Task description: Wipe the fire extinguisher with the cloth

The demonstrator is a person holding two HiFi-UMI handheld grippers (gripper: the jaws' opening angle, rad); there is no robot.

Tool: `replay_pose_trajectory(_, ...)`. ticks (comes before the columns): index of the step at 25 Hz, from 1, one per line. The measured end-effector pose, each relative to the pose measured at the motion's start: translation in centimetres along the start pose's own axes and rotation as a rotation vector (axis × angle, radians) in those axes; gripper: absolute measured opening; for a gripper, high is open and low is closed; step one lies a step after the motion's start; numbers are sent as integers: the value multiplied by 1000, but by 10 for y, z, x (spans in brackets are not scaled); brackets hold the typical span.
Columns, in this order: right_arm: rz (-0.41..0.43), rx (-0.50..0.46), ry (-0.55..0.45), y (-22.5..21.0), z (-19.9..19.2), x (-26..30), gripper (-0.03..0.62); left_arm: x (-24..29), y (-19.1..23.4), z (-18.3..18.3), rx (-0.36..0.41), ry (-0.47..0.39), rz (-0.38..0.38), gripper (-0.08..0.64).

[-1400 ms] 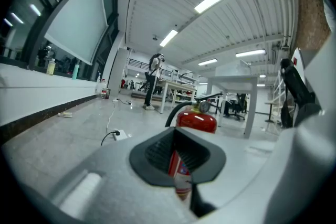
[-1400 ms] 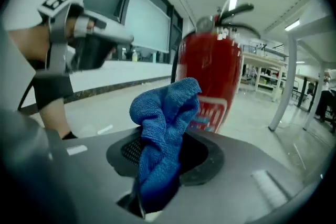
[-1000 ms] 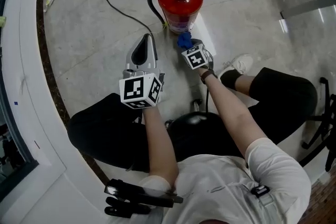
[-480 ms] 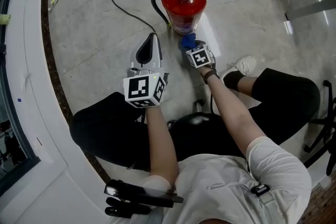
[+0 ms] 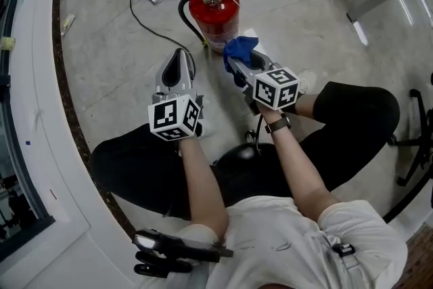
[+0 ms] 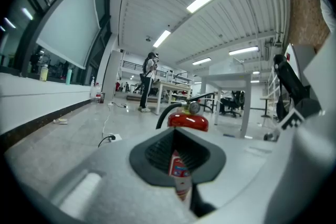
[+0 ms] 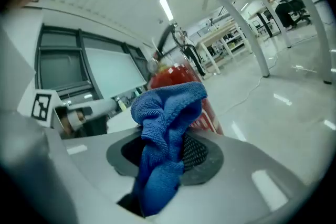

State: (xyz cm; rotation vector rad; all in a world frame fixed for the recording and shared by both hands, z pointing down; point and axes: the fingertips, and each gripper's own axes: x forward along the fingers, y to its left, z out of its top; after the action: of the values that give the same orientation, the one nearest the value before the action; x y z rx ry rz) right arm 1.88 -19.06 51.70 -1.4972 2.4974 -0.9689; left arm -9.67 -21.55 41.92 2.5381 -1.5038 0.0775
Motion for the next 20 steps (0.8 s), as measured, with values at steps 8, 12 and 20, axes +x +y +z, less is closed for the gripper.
replay_pose_trajectory(8,137,184,-211,58,109,19,137,-1,-6,5,11,-8,-7,2)
replay_pose_trajectory(12,112,237,-211,42,104,24,133,-2,-5,4,12,-5,-4,2)
replay_pose_trajectory(20,-94,483,-169,-69,2,14,123,5,0,-9,-12,14,-7,2)
